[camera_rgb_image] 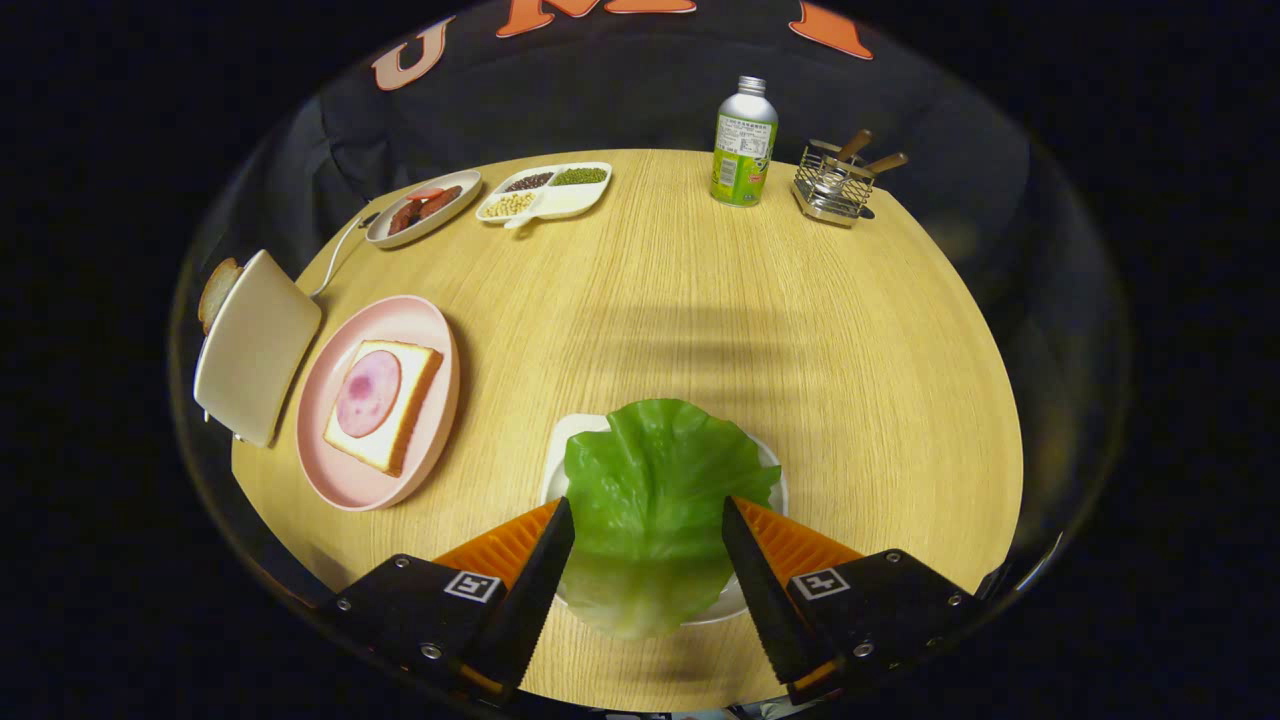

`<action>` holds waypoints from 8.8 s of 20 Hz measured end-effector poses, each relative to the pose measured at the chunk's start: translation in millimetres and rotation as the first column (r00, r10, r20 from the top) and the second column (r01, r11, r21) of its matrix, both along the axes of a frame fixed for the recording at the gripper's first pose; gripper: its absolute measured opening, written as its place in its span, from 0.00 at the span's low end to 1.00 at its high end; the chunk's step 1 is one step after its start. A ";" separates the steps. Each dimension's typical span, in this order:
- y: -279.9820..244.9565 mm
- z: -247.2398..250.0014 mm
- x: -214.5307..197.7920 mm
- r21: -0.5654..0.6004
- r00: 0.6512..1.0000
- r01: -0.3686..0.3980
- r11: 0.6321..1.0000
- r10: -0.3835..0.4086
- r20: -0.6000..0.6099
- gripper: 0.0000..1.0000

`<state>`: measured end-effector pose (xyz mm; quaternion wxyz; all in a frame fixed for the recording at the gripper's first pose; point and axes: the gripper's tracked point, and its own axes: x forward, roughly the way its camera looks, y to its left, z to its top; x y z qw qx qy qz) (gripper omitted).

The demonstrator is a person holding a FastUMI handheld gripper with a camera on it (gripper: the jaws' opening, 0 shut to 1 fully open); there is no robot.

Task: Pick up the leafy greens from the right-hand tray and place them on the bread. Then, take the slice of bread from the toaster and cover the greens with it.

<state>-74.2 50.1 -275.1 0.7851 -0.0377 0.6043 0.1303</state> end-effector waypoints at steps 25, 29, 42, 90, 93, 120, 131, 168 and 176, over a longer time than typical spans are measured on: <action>17.9 15.1 7.3 0.148 0.997 0.069 0.987 -0.074 0.033 0.04; 25.7 37.7 14.8 0.196 0.994 0.068 0.978 -0.084 0.074 0.04; 116.4 88.3 35.1 0.346 0.987 -0.064 0.936 0.008 0.161 0.04; 366.1 210.8 18.7 0.501 0.958 -0.284 0.818 0.263 0.114 0.90; 393.5 232.4 21.4 0.497 0.950 -0.309 0.811 0.288 0.121 0.90; 456.6 201.6 20.6 0.408 0.950 -0.250 0.878 0.305 -0.074 0.13; 416.2 245.2 30.4 0.546 0.977 -0.178 0.819 0.215 -0.004 0.13; 242.4 124.0 9.6 0.628 0.999 0.021 0.778 -0.001 -0.032 0.13; 222.8 82.6 5.6 0.668 0.993 0.097 0.738 -0.031 -0.110 0.13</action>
